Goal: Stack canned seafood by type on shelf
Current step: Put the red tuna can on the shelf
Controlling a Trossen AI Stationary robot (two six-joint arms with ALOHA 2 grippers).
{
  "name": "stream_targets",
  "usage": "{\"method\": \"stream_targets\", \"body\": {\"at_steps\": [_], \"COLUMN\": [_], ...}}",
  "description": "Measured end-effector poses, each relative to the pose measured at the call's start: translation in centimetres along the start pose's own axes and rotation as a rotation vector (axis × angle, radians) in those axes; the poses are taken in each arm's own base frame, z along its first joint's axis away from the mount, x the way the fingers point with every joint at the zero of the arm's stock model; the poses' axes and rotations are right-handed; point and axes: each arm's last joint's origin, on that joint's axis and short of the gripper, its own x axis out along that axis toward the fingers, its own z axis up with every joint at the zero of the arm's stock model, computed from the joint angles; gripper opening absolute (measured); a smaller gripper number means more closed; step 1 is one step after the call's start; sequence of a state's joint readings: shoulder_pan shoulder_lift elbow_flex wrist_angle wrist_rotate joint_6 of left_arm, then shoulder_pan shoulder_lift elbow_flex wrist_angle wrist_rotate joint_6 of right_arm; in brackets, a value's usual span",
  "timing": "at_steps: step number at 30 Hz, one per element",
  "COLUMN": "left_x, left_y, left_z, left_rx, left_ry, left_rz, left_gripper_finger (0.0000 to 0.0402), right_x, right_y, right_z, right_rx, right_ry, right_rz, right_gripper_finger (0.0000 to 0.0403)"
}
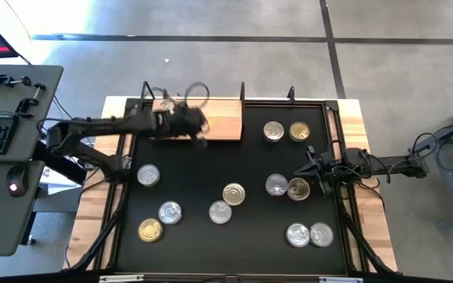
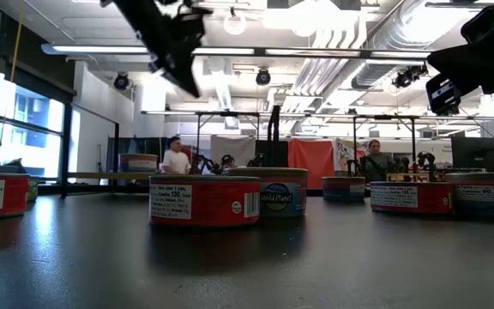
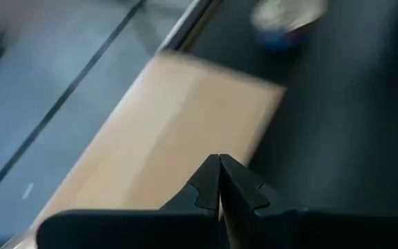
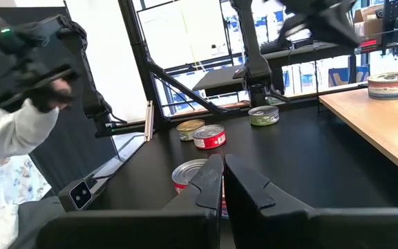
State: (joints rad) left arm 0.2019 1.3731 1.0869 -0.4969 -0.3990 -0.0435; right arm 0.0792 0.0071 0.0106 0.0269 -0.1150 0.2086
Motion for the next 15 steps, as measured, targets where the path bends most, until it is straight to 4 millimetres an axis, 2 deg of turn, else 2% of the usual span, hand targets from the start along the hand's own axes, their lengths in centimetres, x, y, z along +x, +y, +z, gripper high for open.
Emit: {"method": "stream_targets", "body": {"at_steps": [3, 7, 12, 15], "left_x": [0.0, 0.0, -1.0, -2.0], "left_y": [-3.5, -7.1, -10.8, -12.2], "left_z": [-0.7, -2.9, -6.1, -7.4], "left_rx": [0.025, 0.002, -0.064, -0.075], "left_ry": [-0.128, -0.272, -0.497, -0.67], "left_rz": [-0.085, -0.191, -0.329, -0.351], "left_gripper_finger": [0.0, 0.0, 0.0, 0.0], "right_x": [0.0, 0.0, 0.0, 0.0], "right_y": [0.0, 0.0, 0.0, 0.0], "right_z": [0.0, 0.0, 0.0, 0.0], "right_rx": [0.0, 0.0, 0.0, 0.0], "right_ry": [0.0, 0.0, 0.0, 0.0], "right_rz": [0.0, 0.0, 0.0, 0.0], "right_gripper_finger": [0.0007, 0.0007, 0.0007, 0.0007]}}
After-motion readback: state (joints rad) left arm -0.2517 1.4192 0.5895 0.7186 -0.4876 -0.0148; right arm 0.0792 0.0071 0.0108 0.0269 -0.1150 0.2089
